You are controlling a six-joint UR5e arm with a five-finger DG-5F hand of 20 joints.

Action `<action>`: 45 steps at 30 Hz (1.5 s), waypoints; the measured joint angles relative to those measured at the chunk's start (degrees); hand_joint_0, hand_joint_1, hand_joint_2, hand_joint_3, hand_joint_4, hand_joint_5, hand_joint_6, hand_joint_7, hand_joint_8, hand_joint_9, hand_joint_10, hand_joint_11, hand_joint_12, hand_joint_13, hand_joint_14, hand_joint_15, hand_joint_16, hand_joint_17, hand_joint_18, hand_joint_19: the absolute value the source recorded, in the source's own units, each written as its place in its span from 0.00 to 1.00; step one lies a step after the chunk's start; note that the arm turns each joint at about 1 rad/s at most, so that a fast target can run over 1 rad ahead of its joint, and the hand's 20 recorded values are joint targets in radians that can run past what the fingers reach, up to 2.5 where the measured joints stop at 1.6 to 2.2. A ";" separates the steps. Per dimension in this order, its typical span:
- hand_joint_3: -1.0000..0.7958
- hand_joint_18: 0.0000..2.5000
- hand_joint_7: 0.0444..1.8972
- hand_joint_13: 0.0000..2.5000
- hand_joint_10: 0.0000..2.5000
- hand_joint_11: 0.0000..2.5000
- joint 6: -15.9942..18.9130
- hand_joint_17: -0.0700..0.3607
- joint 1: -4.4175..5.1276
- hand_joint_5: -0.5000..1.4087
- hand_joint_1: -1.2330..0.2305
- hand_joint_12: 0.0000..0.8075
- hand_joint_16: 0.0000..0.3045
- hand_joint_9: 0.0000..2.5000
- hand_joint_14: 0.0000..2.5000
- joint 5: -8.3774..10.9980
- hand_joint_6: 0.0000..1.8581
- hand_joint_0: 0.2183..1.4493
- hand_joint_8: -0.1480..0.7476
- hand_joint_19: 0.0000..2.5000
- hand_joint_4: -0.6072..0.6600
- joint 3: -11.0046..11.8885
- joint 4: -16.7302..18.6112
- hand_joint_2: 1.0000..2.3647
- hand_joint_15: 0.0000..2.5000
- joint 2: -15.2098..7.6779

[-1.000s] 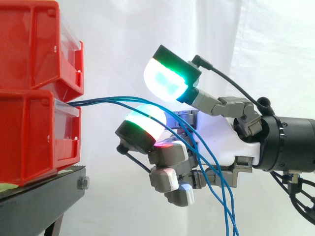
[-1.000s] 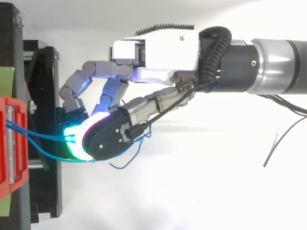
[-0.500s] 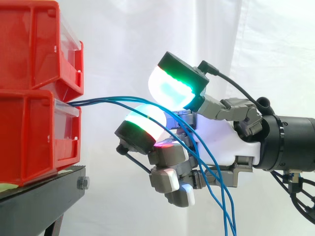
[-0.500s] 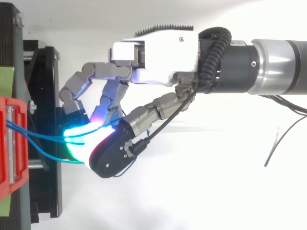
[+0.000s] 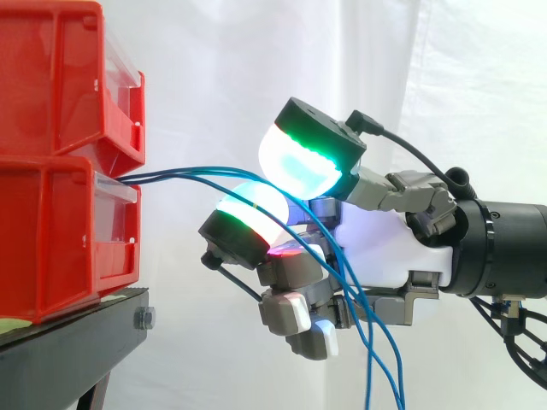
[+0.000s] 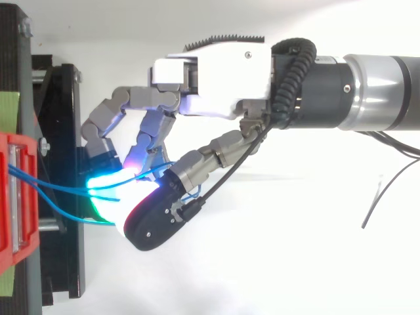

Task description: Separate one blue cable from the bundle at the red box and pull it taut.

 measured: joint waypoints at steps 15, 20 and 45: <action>0.28 0.40 0.52 0.41 0.00 0.49 -0.10 0.39 -0.06 0.16 0.29 0.43 0.14 0.42 0.01 -0.11 0.50 0.30 0.50 0.35 0.56 -0.28 -0.83 0.00 0.32 -0.02; 0.28 0.40 0.52 0.41 0.00 0.49 -0.22 0.39 -0.01 0.16 0.39 0.43 0.14 0.44 0.01 -0.05 0.49 0.30 0.51 0.35 0.56 -0.33 -0.89 0.00 0.32 -0.03; 0.28 0.40 0.55 0.39 0.00 0.48 -0.53 0.39 -0.15 0.16 0.22 0.41 0.14 0.41 0.01 -0.19 0.50 0.45 0.48 0.32 0.50 -0.51 -0.90 0.00 0.32 -0.02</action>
